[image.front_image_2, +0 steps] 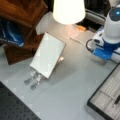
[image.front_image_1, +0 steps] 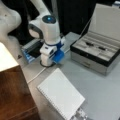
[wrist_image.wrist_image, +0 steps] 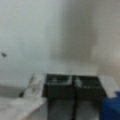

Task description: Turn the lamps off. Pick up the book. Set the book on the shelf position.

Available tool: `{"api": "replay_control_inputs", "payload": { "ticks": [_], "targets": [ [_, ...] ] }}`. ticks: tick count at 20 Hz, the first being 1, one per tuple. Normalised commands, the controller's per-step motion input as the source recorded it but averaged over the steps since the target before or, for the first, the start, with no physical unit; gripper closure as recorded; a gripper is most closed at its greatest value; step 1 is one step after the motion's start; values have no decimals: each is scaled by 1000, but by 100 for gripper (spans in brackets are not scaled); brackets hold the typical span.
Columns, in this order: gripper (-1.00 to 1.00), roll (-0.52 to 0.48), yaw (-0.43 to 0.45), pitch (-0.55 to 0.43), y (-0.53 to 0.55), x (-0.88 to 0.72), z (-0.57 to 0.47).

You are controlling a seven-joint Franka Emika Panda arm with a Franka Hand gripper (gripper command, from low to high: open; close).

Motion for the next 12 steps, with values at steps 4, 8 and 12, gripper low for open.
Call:
{"api": "replay_control_inputs", "payload": {
  "ticks": [4, 8, 12],
  "targets": [
    [100, 67, -64, -230, -203, -624, 43],
    [100, 69, -55, -211, -209, -583, 69],
    [100, 52, -65, -190, -198, -518, 60]
  ]
}}
